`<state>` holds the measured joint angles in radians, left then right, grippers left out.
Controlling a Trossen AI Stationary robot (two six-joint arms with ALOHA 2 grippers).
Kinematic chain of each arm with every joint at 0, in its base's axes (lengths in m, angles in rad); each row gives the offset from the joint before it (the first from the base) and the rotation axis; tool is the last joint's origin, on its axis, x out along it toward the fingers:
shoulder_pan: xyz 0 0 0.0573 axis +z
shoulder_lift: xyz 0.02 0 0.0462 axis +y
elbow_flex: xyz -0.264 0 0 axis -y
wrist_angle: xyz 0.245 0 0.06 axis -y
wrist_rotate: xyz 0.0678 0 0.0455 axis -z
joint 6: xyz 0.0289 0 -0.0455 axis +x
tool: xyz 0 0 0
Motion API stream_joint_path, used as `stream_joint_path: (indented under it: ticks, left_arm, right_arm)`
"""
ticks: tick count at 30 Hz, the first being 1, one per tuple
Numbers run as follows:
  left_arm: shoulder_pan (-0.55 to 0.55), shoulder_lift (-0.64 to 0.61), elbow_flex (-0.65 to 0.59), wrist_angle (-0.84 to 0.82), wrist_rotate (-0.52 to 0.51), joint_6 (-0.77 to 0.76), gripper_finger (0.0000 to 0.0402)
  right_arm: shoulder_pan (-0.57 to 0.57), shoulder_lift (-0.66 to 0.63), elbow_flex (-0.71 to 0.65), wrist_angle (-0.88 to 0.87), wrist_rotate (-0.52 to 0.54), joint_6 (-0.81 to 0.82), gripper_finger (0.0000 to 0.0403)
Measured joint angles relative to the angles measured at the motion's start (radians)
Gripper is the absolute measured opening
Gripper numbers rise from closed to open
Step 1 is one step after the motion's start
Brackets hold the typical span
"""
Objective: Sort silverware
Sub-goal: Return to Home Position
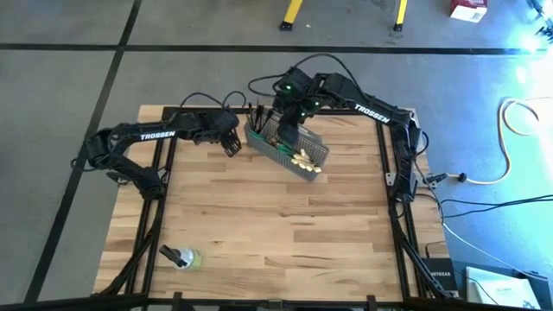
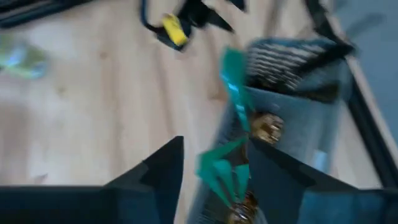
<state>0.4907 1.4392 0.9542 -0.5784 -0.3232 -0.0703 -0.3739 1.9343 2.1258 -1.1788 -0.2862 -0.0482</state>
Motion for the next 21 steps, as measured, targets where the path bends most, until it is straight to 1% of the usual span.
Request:
stream_joint_path:
  ticks: [2, 5, 10, 12, 14, 16, 18, 19, 20, 21]
  left_arm:
    - [-0.053, -0.017, 0.000, 0.041, 0.019, 0.007, 0.0150]
    - [-0.126, -0.054, 0.000, 0.079, 0.046, 0.003, 0.0150]
    - [-0.234, -0.130, 0.000, 0.084, 0.041, -0.049, 0.0150]
    - [-0.287, -0.167, -0.007, 0.081, 0.041, -0.074, 0.0150]
    - [-0.348, -0.214, -0.034, 0.101, 0.038, -0.088, 0.0150]
    - [-0.414, -0.267, -0.080, 0.150, 0.032, -0.106, 0.0150]
    - [-0.484, -0.328, -0.147, 0.216, 0.006, -0.110, 0.0150]
    - [-0.515, -0.363, -0.195, 0.270, -0.022, -0.105, 0.0150]
    - [-0.541, -0.402, -0.250, 0.340, -0.042, -0.102, 0.0150]
    - [-0.562, -0.441, -0.313, 0.425, -0.036, -0.095, 0.0150]
  right_arm:
    - [0.019, -0.004, 0.025, -0.012, -0.038, -0.040, 0.0177]
    - [0.066, -0.029, 0.048, -0.016, -0.035, -0.070, 0.0185]
    - [0.151, -0.068, 0.047, -0.122, 0.110, -0.103, 0.0182]
    - [0.191, -0.090, 0.017, -0.143, 0.125, -0.086, 0.0182]
    - [0.242, -0.127, -0.041, -0.133, 0.130, -0.067, 0.0182]
    - [0.299, -0.173, -0.126, -0.078, 0.121, -0.064, 0.0182]
    - [0.350, -0.237, -0.258, 0.051, 0.083, -0.081, 0.0182]
    - [0.369, -0.278, -0.336, 0.124, 0.081, -0.080, 0.0182]
    - [0.383, -0.328, -0.426, 0.203, 0.081, -0.076, 0.0182]
    - [0.394, -0.383, -0.526, 0.298, 0.081, -0.060, 0.0182]
